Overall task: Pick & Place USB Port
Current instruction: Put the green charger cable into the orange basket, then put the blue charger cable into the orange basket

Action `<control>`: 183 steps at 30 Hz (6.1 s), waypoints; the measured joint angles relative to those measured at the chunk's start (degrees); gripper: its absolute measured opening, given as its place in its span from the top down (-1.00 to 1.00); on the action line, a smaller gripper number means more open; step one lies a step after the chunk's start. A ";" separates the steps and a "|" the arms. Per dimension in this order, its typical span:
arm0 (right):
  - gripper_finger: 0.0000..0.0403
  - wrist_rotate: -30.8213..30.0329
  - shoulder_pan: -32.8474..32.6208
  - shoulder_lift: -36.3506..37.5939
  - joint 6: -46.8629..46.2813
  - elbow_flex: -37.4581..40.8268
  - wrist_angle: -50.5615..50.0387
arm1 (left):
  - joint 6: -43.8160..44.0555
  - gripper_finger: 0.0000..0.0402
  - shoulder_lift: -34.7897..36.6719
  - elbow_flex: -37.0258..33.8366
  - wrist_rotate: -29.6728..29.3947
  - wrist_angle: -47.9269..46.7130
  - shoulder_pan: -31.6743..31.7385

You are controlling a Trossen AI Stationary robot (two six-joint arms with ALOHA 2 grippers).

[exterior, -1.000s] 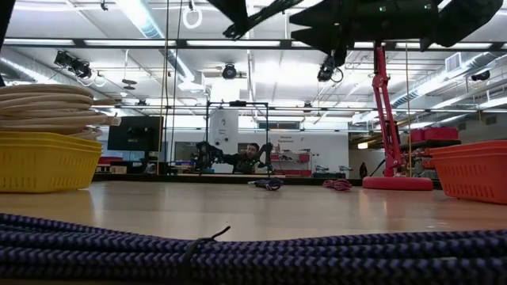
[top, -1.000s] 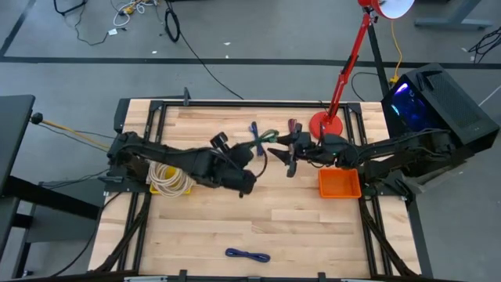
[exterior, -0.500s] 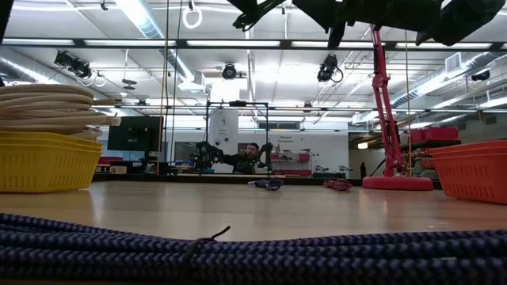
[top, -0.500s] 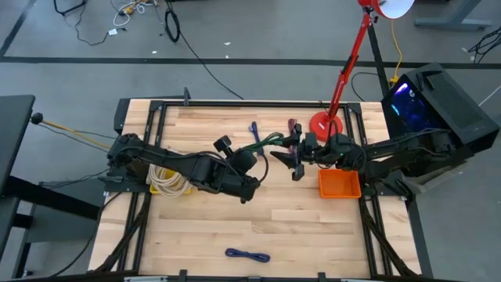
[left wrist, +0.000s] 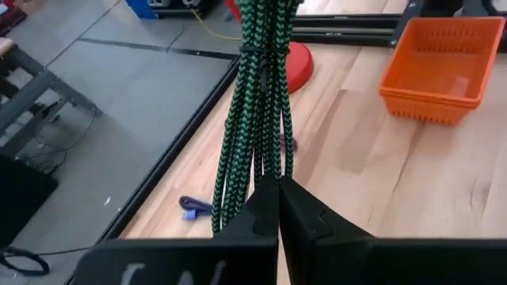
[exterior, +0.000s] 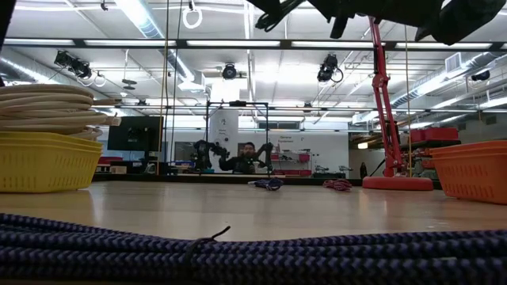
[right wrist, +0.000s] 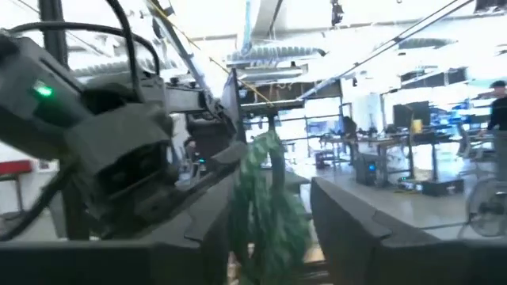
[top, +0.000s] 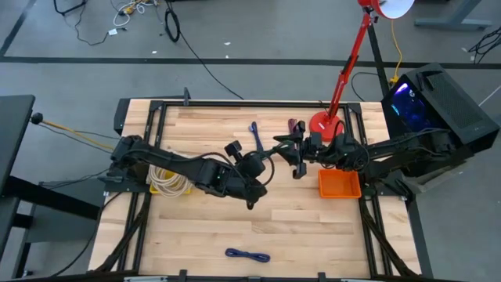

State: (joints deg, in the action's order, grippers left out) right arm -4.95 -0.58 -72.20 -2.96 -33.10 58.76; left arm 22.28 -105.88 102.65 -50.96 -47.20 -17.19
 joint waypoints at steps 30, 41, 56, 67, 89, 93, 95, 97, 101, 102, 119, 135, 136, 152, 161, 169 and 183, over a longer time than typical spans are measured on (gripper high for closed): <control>0.95 -5.87 -0.29 21.66 -0.49 -0.05 -35.23 | -2.68 0.31 4.03 0.09 -14.28 -8.22 -0.11; 0.95 -25.80 -14.91 41.94 -10.42 -0.02 -70.52 | 17.23 0.29 5.88 0.09 -13.27 -31.92 -0.12; 0.96 -34.86 -26.46 44.19 -30.38 -1.18 -100.35 | 20.62 0.28 5.88 0.09 -13.33 -35.81 -0.09; 0.96 -27.43 -27.83 42.96 -41.18 -11.13 -121.28 | 20.64 0.28 5.85 0.09 -13.31 -35.85 -0.09; 0.96 -11.74 -27.82 35.95 -50.17 -11.28 -135.27 | 20.64 0.28 5.81 0.07 -13.25 -35.81 -0.09; 0.96 -12.04 -27.82 34.74 -49.57 -11.20 -135.28 | 20.62 0.28 5.81 0.07 -13.20 -35.81 -0.09; 0.96 -11.96 -27.82 34.07 -49.45 -10.61 -135.10 | 20.64 0.28 5.81 0.07 -13.20 -35.78 -0.09; 0.96 -11.56 -27.82 33.39 -49.23 -10.12 -134.98 | 20.62 0.28 5.81 0.07 -13.20 -35.78 -0.09; 0.96 -11.56 -27.82 33.14 -49.20 -8.70 -132.83 | 20.62 0.28 5.81 0.07 -13.06 -35.78 -0.09; 0.96 -11.77 -27.82 33.17 -49.26 -8.20 -131.77 | 20.62 0.28 5.81 0.07 -12.77 -35.78 -0.09; 0.49 -12.59 -27.80 33.16 -47.98 -5.25 -127.48 | 20.62 0.28 5.79 0.07 -11.74 -35.48 -0.09; 0.34 -31.46 -27.69 31.76 -24.99 -5.23 -90.82 | 17.40 0.28 3.45 0.00 -8.32 -30.28 4.53; 0.35 -31.63 -27.68 31.25 -21.99 -5.23 -86.51 | 15.82 0.28 2.81 0.00 -7.48 -28.72 5.52; 0.47 -27.97 -31.98 17.28 -10.39 -5.18 -69.67 | 4.22 0.31 -8.01 0.07 28.05 -2.93 26.96; 0.47 -34.58 -35.64 15.96 -9.40 -5.18 -68.79 | 10.07 0.31 -17.17 0.04 45.68 1.01 32.94; 0.47 -36.66 -38.89 15.96 -9.21 -5.18 -68.83 | 13.27 0.16 -21.66 0.04 46.75 0.66 33.37; 0.47 -38.17 -41.63 15.96 -8.57 -5.20 -67.69 | 19.97 -0.07 -24.08 0.02 46.41 4.80 34.29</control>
State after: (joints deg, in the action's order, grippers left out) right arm -43.12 -42.21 -56.25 -11.53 -38.30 -8.93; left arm 42.25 -129.96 102.67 -4.55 -42.39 17.10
